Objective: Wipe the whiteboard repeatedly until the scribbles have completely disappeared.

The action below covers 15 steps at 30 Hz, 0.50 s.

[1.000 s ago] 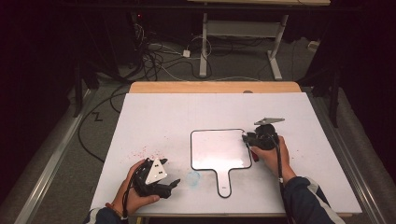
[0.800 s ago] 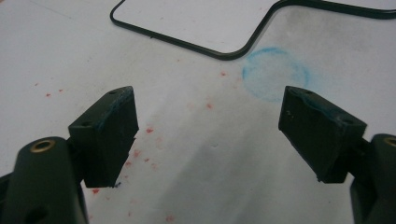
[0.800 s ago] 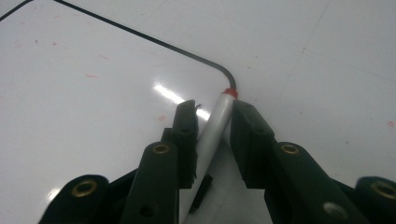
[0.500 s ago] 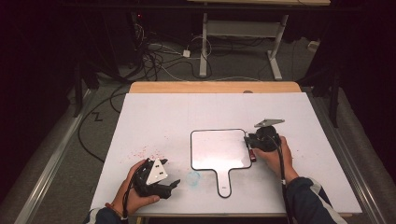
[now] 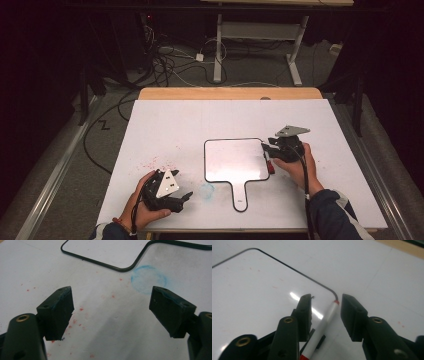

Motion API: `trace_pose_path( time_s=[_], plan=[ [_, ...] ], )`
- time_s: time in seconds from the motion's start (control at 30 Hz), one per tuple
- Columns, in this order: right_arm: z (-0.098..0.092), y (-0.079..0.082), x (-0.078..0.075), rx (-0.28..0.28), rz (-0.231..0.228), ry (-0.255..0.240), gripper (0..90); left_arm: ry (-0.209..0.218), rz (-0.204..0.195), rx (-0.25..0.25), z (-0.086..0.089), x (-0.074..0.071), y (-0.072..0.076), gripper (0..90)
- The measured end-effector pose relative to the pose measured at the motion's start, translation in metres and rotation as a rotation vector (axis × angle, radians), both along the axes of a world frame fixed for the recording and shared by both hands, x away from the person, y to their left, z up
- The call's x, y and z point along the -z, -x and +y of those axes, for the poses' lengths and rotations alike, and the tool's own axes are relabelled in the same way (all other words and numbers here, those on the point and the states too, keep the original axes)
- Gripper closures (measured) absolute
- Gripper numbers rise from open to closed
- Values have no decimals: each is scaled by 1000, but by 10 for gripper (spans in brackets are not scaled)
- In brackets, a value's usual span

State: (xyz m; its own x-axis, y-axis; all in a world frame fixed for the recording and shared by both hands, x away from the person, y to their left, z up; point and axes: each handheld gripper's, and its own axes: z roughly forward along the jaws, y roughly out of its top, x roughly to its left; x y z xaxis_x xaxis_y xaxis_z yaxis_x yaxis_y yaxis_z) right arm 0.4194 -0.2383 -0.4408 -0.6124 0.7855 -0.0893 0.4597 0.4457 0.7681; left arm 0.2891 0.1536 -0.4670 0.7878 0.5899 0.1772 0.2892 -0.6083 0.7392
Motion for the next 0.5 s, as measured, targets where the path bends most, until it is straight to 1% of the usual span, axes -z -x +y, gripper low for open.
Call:
trace_pose_path(
  time_s=[0.13,0.27,0.4,0.5],
  plan=[
    [1,5,-8,-32,-57,-3,556,3,0,-10,1,0,-1,186],
    [2,10,-14,-57,-98,-10,517,3,3,-21,2,0,-2,186],
    [1,14,-20,-72,-125,-26,464,5,12,-40,2,2,-3,186],
    [1,16,-23,-72,-140,-33,424,9,10,-39,3,2,-3,186]
  ],
)
